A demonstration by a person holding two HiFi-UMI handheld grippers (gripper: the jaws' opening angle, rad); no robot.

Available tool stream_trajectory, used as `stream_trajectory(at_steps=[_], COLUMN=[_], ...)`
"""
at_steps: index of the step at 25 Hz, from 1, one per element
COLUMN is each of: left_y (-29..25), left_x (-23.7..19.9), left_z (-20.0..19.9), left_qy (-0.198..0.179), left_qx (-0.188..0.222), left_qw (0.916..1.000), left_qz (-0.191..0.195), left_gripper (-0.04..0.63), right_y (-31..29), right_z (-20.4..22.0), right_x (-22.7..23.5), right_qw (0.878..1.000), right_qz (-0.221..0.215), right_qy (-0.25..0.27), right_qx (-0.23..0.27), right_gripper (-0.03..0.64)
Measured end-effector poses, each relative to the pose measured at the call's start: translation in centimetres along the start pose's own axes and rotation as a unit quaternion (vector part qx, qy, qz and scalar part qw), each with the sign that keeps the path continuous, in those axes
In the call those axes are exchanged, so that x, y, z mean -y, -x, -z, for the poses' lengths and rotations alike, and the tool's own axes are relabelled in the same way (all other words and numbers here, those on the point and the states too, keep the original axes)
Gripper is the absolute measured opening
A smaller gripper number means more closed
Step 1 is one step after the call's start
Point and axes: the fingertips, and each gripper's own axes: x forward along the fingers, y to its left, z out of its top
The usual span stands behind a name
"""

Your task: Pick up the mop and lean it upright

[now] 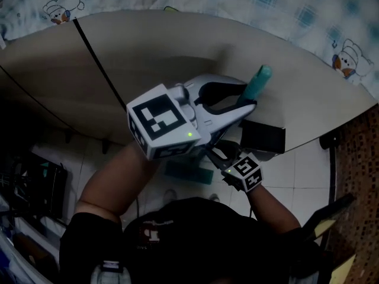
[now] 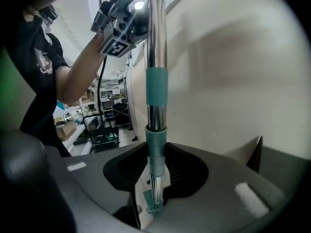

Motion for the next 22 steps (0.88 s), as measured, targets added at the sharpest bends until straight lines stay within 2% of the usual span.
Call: stream_trajectory(at_steps=[7,14,22], left_y=[0.8,0.3,-0.3], left_x=[-0.4,0.1,0.3], left_z=[-6.1,-12.8,-19.8], left_qy=[0.002,-0.03,-0.045], left_qx=[0.026,0.046,0.059], left_qw=[0.9996,0.9984,0.9968], left_qz=[0.004,0.013,0.03], left_gripper=[0.117,0.12,0.123], right_y=[2.6,5.7,9.2], right_z=[-5.5,-11.3,-17.1], right_x=[-1.7,-2.1,-2.5], right_qw=[0.999,0.998,0.996], right_qz=[-0.026,-0.043,-0.048], right_qy=[0.018,0.045,0.065], right_qx=[-0.002,0.007,0.024], right_gripper=[0.127,0.127,0.127])
